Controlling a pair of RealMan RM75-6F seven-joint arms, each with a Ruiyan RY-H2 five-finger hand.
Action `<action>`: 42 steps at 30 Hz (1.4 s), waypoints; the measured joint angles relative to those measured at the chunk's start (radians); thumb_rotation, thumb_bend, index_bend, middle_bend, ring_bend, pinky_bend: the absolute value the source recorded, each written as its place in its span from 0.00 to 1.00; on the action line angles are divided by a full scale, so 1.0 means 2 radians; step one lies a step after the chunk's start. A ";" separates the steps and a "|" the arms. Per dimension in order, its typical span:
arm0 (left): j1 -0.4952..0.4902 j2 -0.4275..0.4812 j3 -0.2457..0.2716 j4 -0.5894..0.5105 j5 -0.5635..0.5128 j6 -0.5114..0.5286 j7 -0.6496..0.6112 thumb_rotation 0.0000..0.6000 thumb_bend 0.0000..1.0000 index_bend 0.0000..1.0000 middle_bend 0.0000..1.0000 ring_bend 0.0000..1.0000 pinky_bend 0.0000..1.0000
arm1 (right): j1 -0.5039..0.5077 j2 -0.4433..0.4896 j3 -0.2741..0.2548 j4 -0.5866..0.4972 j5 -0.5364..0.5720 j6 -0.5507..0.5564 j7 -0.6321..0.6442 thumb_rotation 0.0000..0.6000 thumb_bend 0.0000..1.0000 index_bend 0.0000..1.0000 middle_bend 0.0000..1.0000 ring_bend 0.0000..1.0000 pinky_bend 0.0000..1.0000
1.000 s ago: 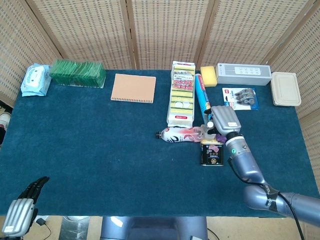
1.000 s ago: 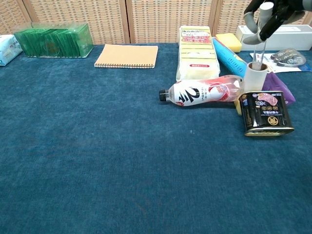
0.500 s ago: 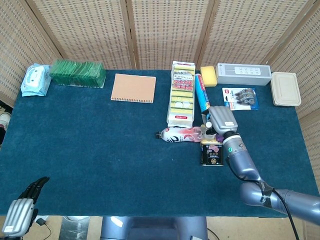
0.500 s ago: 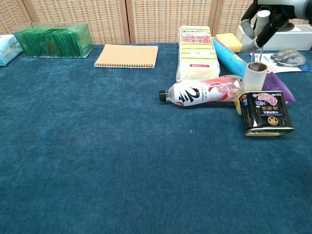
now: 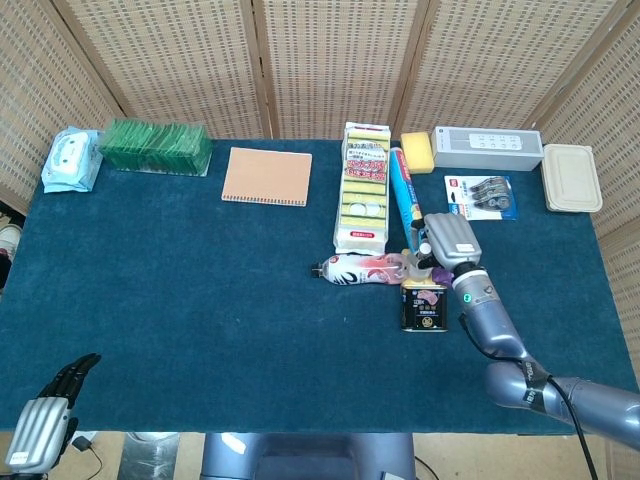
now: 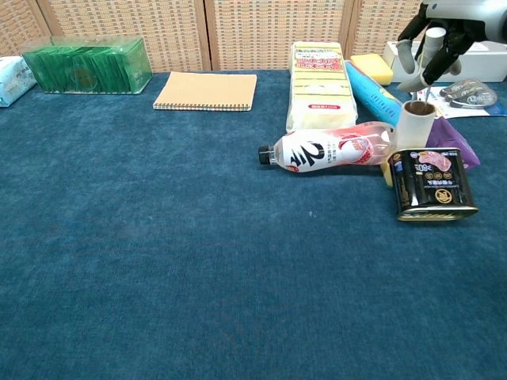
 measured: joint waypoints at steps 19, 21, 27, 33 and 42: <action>0.001 0.002 0.001 0.001 0.001 0.003 -0.003 1.00 0.20 0.10 0.14 0.15 0.31 | -0.010 0.008 -0.005 -0.001 -0.022 0.001 0.008 1.00 0.22 0.28 0.28 0.30 0.35; 0.001 0.002 0.000 0.001 0.001 0.003 -0.004 1.00 0.20 0.10 0.14 0.15 0.31 | -0.011 0.007 -0.005 0.000 -0.022 0.003 0.008 1.00 0.21 0.25 0.26 0.28 0.33; 0.001 0.003 0.001 0.001 0.003 0.002 -0.004 1.00 0.20 0.10 0.14 0.15 0.31 | -0.014 0.007 -0.005 0.001 -0.024 0.009 0.008 1.00 0.19 0.20 0.22 0.23 0.29; 0.001 0.003 0.002 0.001 0.004 0.003 -0.006 1.00 0.20 0.10 0.14 0.15 0.31 | -0.019 0.018 -0.005 -0.007 -0.030 0.017 0.003 1.00 0.19 0.20 0.21 0.22 0.28; 0.001 0.002 -0.003 -0.002 0.000 0.005 -0.007 1.00 0.20 0.10 0.14 0.15 0.31 | -0.046 0.049 -0.006 -0.041 -0.066 0.058 0.011 1.00 0.19 0.20 0.22 0.22 0.27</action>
